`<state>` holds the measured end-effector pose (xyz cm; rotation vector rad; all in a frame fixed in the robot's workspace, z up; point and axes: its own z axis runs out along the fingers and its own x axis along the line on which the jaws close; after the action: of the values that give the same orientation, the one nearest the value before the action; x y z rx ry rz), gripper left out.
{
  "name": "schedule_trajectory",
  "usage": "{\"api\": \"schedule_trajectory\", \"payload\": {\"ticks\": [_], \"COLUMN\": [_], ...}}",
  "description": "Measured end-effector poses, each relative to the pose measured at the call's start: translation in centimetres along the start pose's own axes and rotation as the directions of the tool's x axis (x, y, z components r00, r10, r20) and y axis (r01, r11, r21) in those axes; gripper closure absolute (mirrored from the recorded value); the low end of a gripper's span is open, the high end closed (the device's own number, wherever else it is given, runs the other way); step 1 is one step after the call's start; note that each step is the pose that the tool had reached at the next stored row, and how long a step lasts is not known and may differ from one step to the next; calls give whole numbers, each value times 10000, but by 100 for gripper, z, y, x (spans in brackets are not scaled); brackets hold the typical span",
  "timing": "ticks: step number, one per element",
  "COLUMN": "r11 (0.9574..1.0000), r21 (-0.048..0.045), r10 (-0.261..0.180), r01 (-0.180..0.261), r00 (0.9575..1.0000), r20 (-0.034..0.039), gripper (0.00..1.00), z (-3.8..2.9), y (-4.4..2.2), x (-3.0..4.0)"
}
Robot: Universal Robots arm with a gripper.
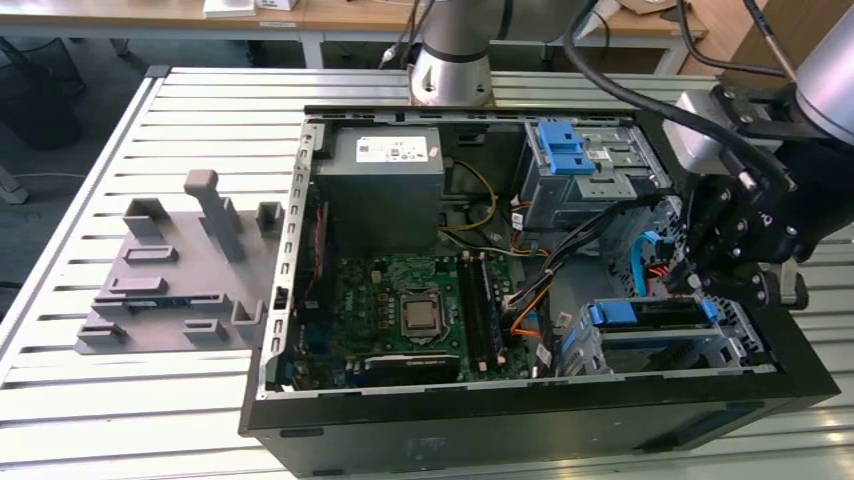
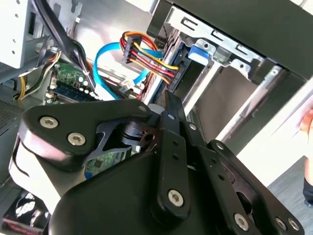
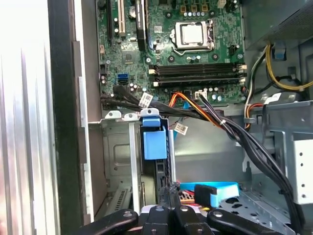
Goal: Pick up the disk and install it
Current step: 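Insert the second disk wire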
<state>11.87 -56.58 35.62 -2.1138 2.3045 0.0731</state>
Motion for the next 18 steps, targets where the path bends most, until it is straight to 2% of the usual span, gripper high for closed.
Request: {"api": "schedule_trajectory", "payload": {"ticks": [3, 7, 10, 12, 13, 15, 18], "r11": [10000, 10000, 10000, 10000, 10000, 10000, 10000], "r21": [1, 53, 72, 74, 74, 74, 74], "r10": [1, -5, -5, -7, -6, -6, -6], "r01": [-1, 4, 4, 6, 5, 5, 5], "r00": [10000, 10000, 10000, 10000, 10000, 10000, 10000], "r20": [1, 52, 65, 68, 68, 68, 71], "gripper": [89, 89, 89, 89, 89, 89, 89], "z": [-55, -54, -71, -109, -162, -218, -282], "y": [12, 126, 165, 169, 173, 177, 183], "x": [-1, 9, 10, 4, -7, -23, -57]}}
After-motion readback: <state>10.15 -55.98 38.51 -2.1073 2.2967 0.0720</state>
